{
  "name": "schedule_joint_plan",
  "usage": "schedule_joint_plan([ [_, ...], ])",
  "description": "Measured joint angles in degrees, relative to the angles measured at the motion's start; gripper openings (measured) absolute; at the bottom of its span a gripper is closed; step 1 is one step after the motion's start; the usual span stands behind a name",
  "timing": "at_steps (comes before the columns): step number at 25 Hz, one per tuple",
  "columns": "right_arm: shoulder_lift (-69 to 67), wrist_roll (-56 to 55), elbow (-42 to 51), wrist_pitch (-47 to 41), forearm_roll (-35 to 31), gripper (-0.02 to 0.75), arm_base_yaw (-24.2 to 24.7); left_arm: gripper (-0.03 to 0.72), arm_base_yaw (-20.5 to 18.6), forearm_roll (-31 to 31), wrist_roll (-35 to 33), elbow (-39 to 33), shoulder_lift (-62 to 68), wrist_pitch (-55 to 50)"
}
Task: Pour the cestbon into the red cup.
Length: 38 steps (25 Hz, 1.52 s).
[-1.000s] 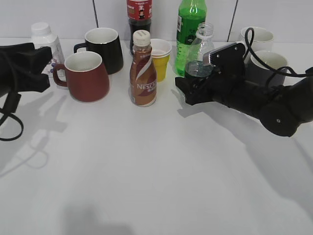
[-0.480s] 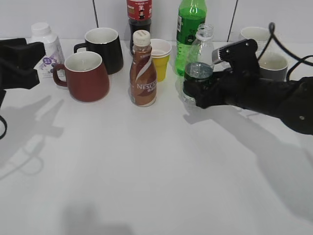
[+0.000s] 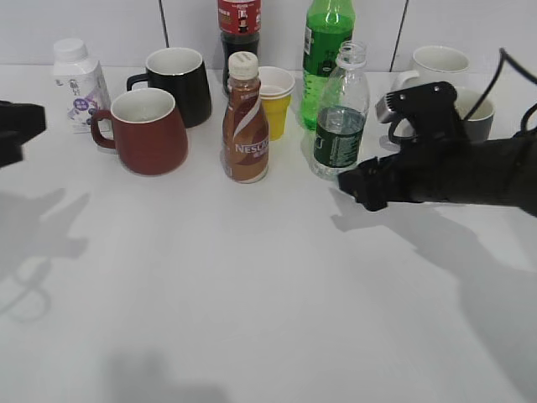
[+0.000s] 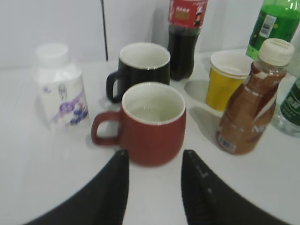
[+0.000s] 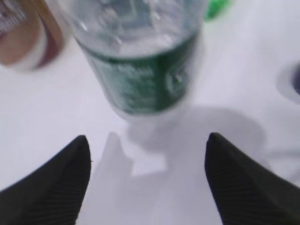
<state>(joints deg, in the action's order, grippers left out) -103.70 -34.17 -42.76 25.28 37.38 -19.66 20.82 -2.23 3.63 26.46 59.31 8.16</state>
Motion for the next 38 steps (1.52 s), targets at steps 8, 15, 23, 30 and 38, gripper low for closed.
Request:
schedule_joint_plan([
  [8, 6.9, -7.4, 0.0, -15.9, 4.6, 0.568, 0.0, 0.288, 0.0, -1.0, 0.1, 10.5, -9.6, -38.5],
  [15, 15.0, -8.0, 0.0, -30.7, 3.8, 0.524, 0.0, 0.288, 0.0, -2.0, 0.1, 13.8, -18.7, -60.6],
  [23, 26.3, 19.4, 0.0, -53.4, -24.8, 0.450, 0.0, 0.288, 0.0, -2.0, 0.1, 13.8, -25.6, -77.1],
  [30, 39.2, 42.2, 0.0, -71.4, -47.7, 0.445, 0.0, 0.288, 0.0, -2.0, 0.1, 13.8, -32.8, -77.8],
  [38, 62.5, 42.9, 5.6, -81.8, -48.4, 0.446, 0.0, 0.288, 0.0, 1.4, -1.6, 9.7, -48.4, -77.7],
])
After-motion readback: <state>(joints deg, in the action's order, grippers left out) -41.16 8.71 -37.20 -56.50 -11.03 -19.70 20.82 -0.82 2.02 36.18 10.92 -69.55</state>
